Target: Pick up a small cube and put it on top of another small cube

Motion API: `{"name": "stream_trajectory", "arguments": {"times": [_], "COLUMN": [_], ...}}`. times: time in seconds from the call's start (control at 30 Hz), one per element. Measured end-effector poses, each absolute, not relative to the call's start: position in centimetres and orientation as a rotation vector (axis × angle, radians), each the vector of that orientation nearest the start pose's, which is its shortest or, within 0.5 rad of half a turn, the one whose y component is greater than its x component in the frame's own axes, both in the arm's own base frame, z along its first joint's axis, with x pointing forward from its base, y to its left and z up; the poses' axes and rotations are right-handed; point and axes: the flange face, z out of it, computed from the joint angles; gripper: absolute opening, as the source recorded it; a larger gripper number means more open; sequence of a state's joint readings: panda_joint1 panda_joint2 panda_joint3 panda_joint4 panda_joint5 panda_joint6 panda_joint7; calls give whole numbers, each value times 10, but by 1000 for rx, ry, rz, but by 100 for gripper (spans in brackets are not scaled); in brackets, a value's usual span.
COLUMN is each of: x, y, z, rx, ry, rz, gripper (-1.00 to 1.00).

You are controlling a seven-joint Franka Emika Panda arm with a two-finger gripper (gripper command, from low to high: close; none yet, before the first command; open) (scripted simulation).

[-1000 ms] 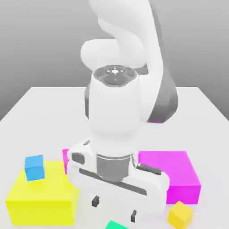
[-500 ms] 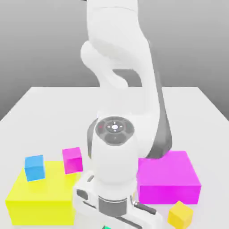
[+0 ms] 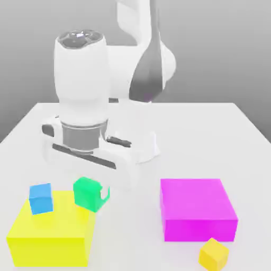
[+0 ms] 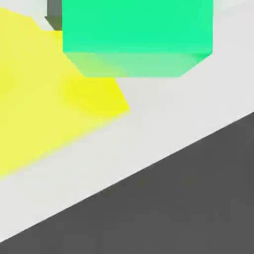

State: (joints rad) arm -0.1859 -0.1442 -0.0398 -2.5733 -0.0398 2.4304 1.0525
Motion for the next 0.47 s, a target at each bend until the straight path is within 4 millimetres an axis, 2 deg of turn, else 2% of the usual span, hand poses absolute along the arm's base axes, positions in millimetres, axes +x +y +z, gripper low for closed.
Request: {"name": "stream_trajectory", "arguments": {"times": [0.17, 0.2, 0.33, 0.37, 0.47], "x": [378, 371, 365, 364, 364], "y": [-116, -118, -120, -120, -120], "z": [338, 337, 296, 284, 284], "rx": [-2569, -2568, -2569, -2570, -2570], "ry": [1813, 1807, 1803, 1803, 1803], "rz": [-2, 0, 1, 1, 1], "gripper": [-100, -100, -100, 100, 100]}}
